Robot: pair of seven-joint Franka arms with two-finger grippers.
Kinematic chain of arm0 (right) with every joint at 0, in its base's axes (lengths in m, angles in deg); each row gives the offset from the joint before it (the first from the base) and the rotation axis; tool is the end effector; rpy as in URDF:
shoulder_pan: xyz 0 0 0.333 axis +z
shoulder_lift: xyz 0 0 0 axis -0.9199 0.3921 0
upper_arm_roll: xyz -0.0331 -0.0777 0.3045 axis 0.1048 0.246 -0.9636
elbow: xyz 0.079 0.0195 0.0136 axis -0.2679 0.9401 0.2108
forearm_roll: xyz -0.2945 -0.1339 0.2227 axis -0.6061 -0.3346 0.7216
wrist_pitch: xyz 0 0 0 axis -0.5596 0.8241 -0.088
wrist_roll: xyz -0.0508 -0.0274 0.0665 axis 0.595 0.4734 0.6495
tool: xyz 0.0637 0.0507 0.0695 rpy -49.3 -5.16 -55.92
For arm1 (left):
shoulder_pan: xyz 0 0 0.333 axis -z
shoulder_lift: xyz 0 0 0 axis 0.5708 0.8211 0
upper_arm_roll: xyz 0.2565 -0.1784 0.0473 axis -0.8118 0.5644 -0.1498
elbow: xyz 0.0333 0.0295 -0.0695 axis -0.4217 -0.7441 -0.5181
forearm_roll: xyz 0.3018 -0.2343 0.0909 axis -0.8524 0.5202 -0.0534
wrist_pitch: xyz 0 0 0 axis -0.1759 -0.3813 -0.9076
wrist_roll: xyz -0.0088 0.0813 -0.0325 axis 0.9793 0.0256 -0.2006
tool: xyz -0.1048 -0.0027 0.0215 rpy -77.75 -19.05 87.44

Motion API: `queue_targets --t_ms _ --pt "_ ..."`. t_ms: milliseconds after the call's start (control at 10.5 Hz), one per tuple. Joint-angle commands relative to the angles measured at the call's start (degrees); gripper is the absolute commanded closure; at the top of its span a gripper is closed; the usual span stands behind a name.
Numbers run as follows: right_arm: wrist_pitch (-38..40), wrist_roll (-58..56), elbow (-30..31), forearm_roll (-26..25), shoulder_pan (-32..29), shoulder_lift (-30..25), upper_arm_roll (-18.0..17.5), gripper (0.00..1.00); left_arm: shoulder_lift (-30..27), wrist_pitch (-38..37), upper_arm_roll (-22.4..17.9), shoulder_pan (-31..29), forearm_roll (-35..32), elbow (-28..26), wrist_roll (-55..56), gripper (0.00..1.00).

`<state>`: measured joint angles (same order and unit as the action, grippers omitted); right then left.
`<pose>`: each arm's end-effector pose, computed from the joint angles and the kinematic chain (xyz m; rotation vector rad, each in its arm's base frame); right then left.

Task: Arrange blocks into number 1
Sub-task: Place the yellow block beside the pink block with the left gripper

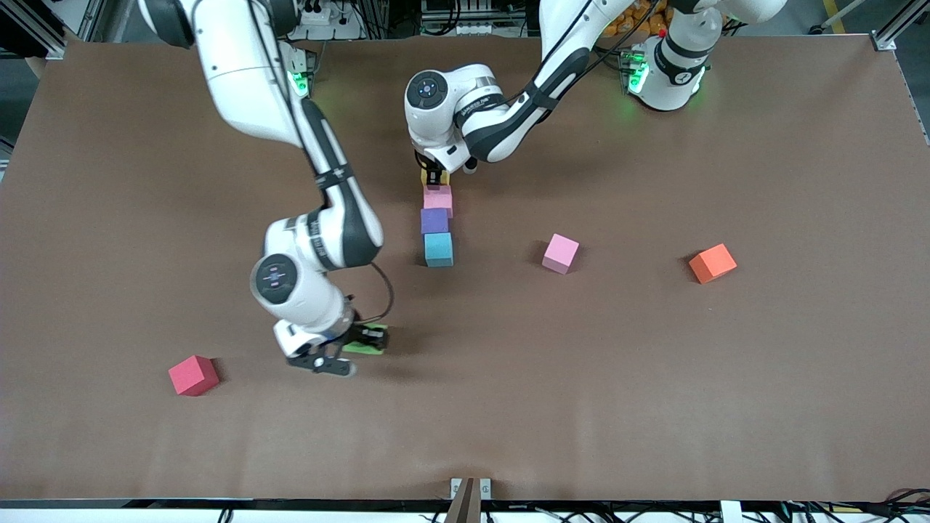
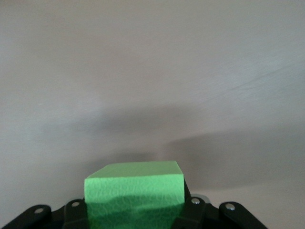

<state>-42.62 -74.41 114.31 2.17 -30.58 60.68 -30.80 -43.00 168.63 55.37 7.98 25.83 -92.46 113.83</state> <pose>0.6912 0.2575 0.2589 -2.9762 0.2623 -0.1164 0.2914 -0.6000 0.2206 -2.2116 -2.1216 0.2043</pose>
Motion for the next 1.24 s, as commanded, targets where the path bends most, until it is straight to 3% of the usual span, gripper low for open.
queue_targets --t_ms 0,476,857,1143 --pt "-0.1 -5.8 6.5 0.7 -1.9 -4.7 -0.9 0.52 0.3 -3.5 -0.3 0.5 -2.7 2.1 1.9 0.00" --pt "-0.4 -6.3 8.2 0.7 -1.1 -5.3 -0.8 0.52 -2.5 -10.3 0.4 0.7 -3.1 3.1 0.8 0.00" --pt "-0.6 -5.5 8.2 0.7 -0.1 -5.3 -0.8 0.53 -3.5 -18.9 -0.1 -0.9 -2.6 8.3 -6.6 0.00" --pt "-1.0 -5.3 8.6 1.2 1.4 -5.2 -0.8 0.53 -8.1 -22.0 -0.1 -8.9 -3.0 9.1 -19.4 0.00"
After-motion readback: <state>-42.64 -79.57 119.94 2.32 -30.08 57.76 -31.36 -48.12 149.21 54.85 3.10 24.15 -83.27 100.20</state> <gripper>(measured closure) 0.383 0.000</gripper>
